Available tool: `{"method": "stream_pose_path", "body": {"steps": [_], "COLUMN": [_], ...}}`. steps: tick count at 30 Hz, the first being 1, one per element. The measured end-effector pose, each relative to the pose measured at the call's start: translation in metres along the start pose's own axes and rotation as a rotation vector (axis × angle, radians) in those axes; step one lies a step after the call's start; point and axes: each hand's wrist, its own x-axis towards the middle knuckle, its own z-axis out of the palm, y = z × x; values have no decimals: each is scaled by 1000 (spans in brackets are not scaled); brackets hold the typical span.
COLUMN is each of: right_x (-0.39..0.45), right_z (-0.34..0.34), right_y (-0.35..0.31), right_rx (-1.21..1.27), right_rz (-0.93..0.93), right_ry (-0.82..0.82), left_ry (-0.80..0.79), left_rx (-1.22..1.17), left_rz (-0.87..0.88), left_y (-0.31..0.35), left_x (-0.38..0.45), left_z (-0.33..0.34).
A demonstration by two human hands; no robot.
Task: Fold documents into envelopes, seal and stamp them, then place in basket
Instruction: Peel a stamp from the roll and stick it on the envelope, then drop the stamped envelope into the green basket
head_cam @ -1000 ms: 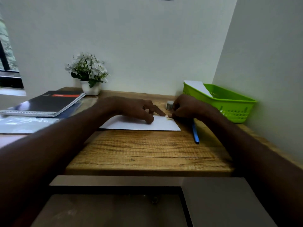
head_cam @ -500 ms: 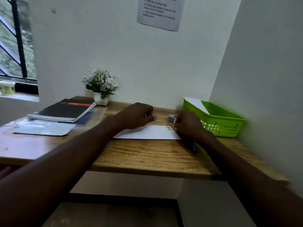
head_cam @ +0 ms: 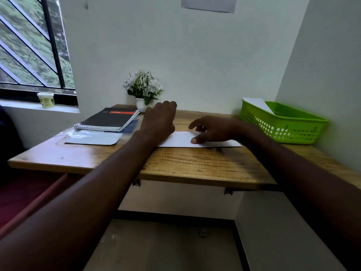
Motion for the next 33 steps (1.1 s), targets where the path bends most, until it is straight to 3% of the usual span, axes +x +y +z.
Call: {"method": "stream_pose_path", "body": {"steps": [6,12,15,20,23,29,33], "right_x": [17,16,4,-18,-31,-58,-78], "right_z": [-22,-33,-40,-50,-58,-82,-108], "right_y": [-9,3,8,23,34,56,84], "right_rx": [-118,-18,66,234,246,308,305], "right_rz": [63,37,-3,-95,-135,-256,-106], "right_ry": [-10,484,666,907,992,1232,1400], "left_ry": [60,257,318,427,408,397,381], "left_rx": [-64,-211,-383,-726,-916,-1485,-1733], "left_rz": [-42,-261,-355,-254,-211,-311,-336], "left_y": [-3,-4,-8,-7,0,36,78], "left_x": [0,4,8,12,15,37,86], "left_z": [-1,-4,-9,-18,-24,-37,-56]}}
